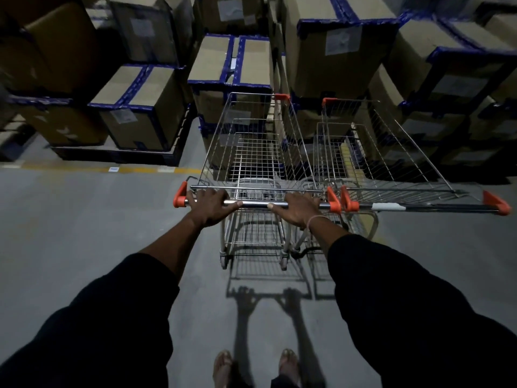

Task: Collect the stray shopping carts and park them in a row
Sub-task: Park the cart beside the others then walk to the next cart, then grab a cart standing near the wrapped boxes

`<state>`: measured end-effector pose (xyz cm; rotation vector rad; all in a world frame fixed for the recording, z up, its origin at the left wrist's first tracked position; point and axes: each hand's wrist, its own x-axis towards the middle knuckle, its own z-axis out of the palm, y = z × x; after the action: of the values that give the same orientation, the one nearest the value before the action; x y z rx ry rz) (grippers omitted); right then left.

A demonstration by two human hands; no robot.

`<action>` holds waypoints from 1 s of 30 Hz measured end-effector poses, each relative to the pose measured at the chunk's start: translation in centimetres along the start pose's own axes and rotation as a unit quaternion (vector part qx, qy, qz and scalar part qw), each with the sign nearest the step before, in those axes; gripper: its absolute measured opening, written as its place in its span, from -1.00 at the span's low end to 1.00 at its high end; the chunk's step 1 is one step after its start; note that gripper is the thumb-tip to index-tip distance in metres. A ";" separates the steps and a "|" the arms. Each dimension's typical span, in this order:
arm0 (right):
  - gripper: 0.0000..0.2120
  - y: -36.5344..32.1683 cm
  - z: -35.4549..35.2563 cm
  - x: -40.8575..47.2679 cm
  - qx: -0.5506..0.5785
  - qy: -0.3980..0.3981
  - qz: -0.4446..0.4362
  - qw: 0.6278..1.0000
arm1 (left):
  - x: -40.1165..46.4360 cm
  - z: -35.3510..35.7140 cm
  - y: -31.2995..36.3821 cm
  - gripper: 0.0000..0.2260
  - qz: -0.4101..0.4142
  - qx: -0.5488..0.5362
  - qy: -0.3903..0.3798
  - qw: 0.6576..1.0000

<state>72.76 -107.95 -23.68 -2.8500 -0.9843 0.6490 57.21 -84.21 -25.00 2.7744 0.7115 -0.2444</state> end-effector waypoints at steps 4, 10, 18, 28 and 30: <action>-0.11 -1.1 0.3 0.0 0.024 0.022 -0.008 0.999 | -2.8 0.9 -1.2 -0.23 0.074 -0.034 0.134 0.988; -0.21 -7.5 1.9 -0.4 0.031 0.091 -0.150 0.984 | -9.6 2.7 -4.6 -0.34 0.005 -0.047 0.178 0.983; -0.01 -19.2 4.6 -2.6 0.018 0.068 -0.315 0.947 | -24.2 6.0 -11.8 -0.24 -0.209 -0.116 0.191 0.952; 0.16 -37.8 10.4 -11.1 -0.024 -0.018 -0.443 0.896 | -43.1 8.0 -22.2 -0.22 -0.363 -0.161 0.238 0.886; 0.17 -41.9 12.1 -13.2 -0.036 -0.032 -0.472 0.880 | -46.8 8.4 -24.5 -0.21 -0.393 -0.165 0.242 0.871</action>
<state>34.31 -83.57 -21.93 -1.9640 -2.1680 0.5659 3.89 -86.89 -27.59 2.0768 1.7963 0.4129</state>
